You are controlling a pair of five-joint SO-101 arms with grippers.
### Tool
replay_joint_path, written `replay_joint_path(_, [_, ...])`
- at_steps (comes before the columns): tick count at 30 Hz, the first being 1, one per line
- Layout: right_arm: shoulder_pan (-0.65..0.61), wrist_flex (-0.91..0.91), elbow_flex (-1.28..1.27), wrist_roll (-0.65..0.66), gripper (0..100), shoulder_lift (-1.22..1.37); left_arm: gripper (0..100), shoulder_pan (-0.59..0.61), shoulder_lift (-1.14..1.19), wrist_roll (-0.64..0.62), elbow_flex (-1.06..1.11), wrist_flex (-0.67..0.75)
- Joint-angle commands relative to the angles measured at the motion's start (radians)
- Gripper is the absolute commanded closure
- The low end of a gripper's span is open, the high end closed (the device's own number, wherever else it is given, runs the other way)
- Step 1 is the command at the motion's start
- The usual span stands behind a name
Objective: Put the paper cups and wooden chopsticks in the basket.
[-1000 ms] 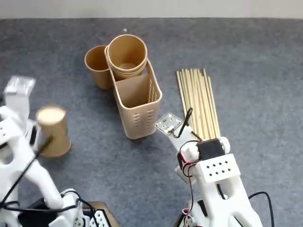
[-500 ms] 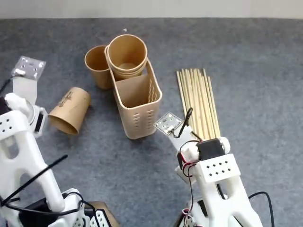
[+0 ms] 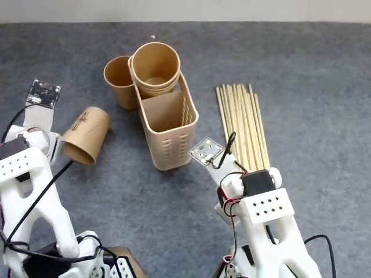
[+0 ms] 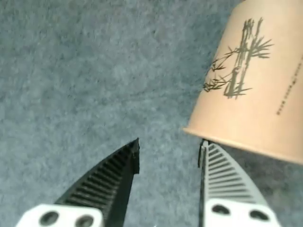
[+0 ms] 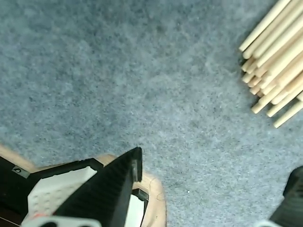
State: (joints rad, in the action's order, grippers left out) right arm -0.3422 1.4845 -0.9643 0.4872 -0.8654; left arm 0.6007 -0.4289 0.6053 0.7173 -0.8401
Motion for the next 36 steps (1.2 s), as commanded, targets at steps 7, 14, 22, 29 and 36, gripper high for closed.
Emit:
replay_joint_path(7, [0.010,0.001,0.004,-0.015,55.9,0.004,77,-0.251,-0.018,-0.126,-0.079,0.034])
replay_joint_path(14, [0.010,0.001,0.004,-0.015,55.9,0.004,78,-0.335,0.031,-0.180,-0.249,0.034])
replay_joint_path(22, [0.010,0.001,0.004,-0.015,55.9,0.004,80,-0.334,0.493,-0.180,-0.484,0.029])
replay_joint_path(29, [0.010,0.001,0.004,-0.015,55.9,0.004,99,-0.317,0.610,-0.172,-0.700,-0.180])
replay_joint_path(36, [0.013,-0.008,0.004,-0.017,55.9,0.004,100,-0.282,0.464,-0.172,-0.963,-0.663])
